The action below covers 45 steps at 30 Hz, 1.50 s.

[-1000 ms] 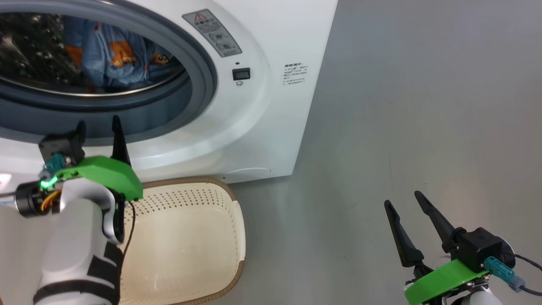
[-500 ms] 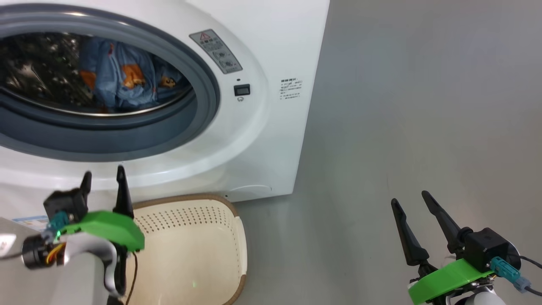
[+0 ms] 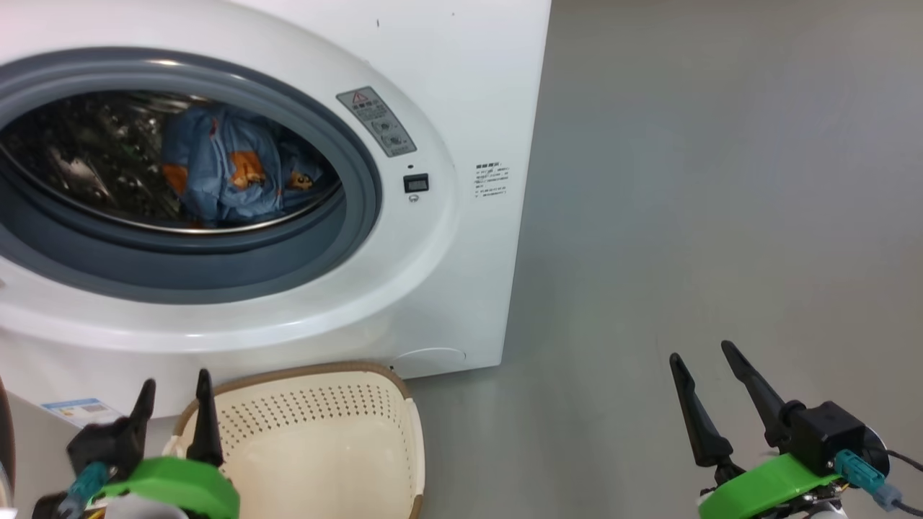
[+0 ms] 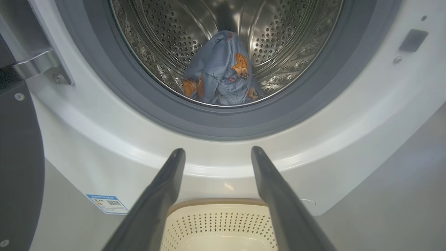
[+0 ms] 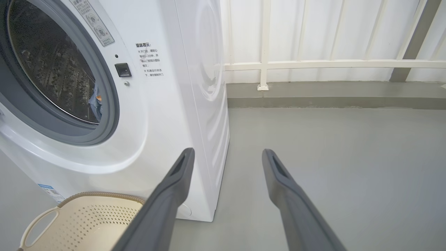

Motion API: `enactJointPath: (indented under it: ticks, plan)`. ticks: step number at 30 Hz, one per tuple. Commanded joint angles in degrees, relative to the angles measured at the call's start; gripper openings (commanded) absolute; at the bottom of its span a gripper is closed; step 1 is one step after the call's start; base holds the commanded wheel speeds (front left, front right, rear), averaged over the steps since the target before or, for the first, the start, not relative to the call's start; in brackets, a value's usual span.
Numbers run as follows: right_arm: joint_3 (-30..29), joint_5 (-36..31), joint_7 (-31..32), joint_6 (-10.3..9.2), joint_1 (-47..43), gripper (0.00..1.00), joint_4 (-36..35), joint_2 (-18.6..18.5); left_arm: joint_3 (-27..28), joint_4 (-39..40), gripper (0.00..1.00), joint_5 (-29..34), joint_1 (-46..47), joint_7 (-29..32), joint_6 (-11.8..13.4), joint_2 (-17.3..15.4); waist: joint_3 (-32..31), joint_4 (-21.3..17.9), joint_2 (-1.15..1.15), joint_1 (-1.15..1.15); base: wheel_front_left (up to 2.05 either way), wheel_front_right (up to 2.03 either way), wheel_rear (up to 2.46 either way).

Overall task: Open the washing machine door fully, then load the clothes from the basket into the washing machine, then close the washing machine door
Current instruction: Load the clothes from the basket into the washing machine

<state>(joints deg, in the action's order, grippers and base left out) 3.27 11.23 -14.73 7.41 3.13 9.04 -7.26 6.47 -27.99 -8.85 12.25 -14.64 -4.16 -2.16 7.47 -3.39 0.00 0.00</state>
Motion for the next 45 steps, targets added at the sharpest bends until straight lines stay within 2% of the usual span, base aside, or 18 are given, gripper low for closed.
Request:
enactJointPath:
  ticks: [1, 12, 29, 45]
  plan:
    - [1.44, -0.21, -0.27, 0.08, -1.09, 1.00, -1.11, -0.23, 2.67, 2.92, 1.00, -0.70, -1.29, -0.36, -0.12, -0.90, -0.88, -0.35, 0.00, 0.00, 0.00, 0.00, 0.00]
    - [0.31, -0.51, -0.27, 0.08, -2.98, 1.00, -1.18, -0.13, 4.13, 9.51, 1.00, -3.23, -8.20, -0.36, 0.53, -0.74, -3.23, -0.44, 0.00, 0.00, 0.00, 0.00, 0.00]
    - [-0.11, -0.91, -0.27, 0.08, -4.40, 1.00, -1.03, 0.91, 4.84, 18.14, 1.00, -7.14, -17.43, -0.36, 3.39, -0.72, -6.76, -1.37, 0.00, 0.00, 0.00, 0.00, 0.00]
    - [0.43, -0.93, -0.27, 0.08, -6.04, 1.00, -0.76, 0.03, 4.76, 22.57, 1.00, -7.11, -23.35, -0.36, 1.88, -0.72, -9.04, -2.90, 0.00, 0.00, 0.00, 0.00, 0.00]
